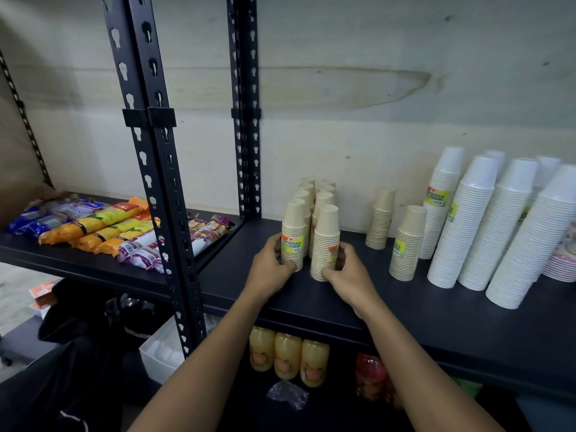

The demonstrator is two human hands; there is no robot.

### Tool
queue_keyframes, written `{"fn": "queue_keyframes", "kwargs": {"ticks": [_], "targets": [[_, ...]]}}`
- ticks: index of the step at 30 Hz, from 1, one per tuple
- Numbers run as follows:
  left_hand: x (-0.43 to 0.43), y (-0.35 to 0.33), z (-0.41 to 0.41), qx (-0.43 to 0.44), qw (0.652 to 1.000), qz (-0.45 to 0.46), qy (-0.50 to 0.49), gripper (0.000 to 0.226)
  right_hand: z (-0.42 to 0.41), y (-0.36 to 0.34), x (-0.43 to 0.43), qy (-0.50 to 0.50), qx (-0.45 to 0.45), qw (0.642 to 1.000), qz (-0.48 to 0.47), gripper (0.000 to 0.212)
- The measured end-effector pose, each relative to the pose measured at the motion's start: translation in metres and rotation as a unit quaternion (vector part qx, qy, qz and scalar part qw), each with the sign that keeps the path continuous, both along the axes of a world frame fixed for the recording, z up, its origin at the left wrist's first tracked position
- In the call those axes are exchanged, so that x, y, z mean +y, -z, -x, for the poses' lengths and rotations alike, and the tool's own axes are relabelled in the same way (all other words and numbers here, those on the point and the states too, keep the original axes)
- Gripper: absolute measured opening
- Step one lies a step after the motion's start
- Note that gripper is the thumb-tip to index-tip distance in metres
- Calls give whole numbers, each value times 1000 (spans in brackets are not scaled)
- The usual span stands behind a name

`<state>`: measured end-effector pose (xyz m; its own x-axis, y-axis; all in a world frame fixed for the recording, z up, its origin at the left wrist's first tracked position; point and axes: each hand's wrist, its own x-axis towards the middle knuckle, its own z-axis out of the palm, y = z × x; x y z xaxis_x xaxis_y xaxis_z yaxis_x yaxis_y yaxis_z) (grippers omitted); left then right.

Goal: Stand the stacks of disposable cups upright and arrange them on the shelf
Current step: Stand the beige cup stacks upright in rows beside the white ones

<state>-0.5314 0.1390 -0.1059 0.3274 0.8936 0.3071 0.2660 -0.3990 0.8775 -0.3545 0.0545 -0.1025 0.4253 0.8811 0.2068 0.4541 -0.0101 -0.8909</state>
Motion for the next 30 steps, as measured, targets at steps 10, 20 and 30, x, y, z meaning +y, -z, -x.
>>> {"fn": "queue_keyframes", "kwargs": {"ticks": [10,20,30], "targets": [[1,-1,1,-18,1000,20,1,67,5,3,14,61,-91,993,-44,60],[7,3,-1,-14,1000,22,1,64,11,4,21,75,-115,988,-68,61],[10,4,-2,-27,999,28,-1,64,12,5,25,82,-131,986,-55,66]]}}
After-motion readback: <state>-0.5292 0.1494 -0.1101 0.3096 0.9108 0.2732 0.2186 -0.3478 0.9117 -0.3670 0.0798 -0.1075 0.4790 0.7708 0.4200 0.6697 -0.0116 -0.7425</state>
